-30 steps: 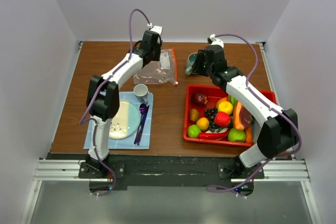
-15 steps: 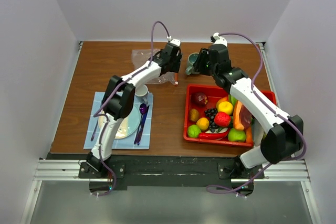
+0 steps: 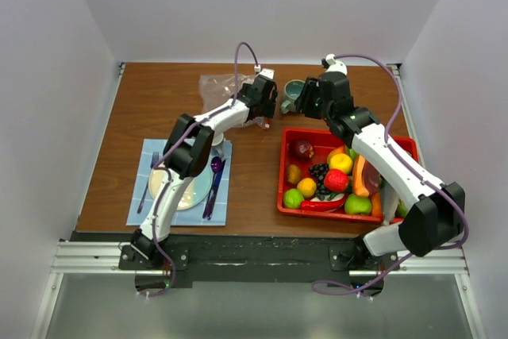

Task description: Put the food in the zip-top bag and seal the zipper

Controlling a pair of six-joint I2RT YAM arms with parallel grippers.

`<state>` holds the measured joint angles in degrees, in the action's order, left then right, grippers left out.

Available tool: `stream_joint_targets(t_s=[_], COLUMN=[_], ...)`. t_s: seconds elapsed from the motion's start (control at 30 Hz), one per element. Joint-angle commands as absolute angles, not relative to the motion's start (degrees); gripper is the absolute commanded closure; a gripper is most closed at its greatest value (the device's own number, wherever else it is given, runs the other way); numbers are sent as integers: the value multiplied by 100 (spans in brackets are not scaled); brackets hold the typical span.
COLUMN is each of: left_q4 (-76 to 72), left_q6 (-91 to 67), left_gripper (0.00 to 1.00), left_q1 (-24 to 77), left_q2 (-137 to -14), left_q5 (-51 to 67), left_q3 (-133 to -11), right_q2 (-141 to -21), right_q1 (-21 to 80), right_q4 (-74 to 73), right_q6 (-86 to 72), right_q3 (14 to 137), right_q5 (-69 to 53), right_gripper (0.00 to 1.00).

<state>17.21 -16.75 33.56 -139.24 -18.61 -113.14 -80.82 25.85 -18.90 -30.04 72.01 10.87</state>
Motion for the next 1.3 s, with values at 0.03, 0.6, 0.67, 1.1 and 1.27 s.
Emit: stream_joint_targets(t_s=[0.03,0.6,0.67,1.1,1.27], left_q4=[1477,511,159,-826,-809], left_q6=[-1547,-1432,-1538,-2118,-2136], left_gripper=[20,100,100,100,100], left_q1=[3393,2963,2805,2478,2479], left_q2=[-14001,-12483,-12131,-10091,-9835], left_q5=[-2144,-1172,-775,1476,1626], left_q3=[-11391,-10249,-9854,-8368,-8192], right_q2=[-8007,-8288,-8393,-9307,-9176], right_q1=[2584,2584,2584,2584,2575], right_q4=[-1793,-1802,-1784,-1205,-888], right_q6=[-3085,-3041,-2988,-3331,-3647], right_q3=[7225,7488,7637,8876,8790], right_q5=[1002,906,844,-281,-282], right_gripper=[56,56,56,56,56])
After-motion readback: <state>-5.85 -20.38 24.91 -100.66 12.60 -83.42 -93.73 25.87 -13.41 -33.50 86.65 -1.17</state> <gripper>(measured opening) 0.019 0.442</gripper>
